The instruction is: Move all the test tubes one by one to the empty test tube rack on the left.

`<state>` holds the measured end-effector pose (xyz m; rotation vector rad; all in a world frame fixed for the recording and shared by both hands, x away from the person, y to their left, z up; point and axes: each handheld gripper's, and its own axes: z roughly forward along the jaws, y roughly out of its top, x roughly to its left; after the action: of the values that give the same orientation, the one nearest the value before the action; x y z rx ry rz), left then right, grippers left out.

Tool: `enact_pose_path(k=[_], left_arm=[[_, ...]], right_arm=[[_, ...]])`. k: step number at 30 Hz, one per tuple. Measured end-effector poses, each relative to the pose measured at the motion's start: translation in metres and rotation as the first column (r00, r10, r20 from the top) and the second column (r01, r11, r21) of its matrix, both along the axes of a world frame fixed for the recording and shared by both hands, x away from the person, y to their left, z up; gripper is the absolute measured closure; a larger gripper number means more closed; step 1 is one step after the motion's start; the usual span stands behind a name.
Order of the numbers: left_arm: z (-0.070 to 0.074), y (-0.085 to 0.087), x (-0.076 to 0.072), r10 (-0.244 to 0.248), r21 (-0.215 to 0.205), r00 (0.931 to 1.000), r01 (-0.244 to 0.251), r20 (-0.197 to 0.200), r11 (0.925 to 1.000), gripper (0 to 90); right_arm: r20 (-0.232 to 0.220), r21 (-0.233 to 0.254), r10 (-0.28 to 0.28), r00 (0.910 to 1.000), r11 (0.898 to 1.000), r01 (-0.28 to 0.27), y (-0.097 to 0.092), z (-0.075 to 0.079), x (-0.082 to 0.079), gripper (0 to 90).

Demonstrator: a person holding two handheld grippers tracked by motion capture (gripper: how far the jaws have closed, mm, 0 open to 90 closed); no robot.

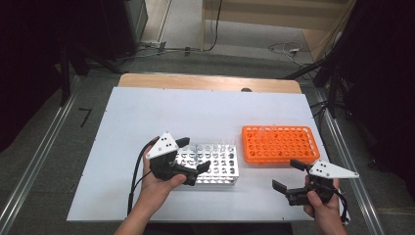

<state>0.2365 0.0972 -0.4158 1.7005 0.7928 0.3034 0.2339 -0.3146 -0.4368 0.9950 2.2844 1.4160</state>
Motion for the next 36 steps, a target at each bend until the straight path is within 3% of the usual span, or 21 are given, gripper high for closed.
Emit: enact_pose_path(k=[6,20,36], left_arm=[[-0.001,0.011,-0.010,0.015,-0.005,0.9997,-0.015,0.017,0.9999,0.0],[-0.013,0.033,-0.028,0.042,-0.016,0.9990,-0.042,0.017,0.9990,0.0],[-0.018,0.052,-0.033,0.088,-0.014,0.9961,-0.088,0.011,0.9960,0.0]], right_arm=[[0.006,0.003,-0.006,1.0000,1.000,0.006,-0.002,0.002,0.001,0.0],[0.002,0.018,-0.021,0.9998,1.000,0.021,-0.004,0.005,0.007,0.0],[0.014,0.014,-0.047,0.9988,0.999,0.047,0.001,0.017,0.034,0.0]])
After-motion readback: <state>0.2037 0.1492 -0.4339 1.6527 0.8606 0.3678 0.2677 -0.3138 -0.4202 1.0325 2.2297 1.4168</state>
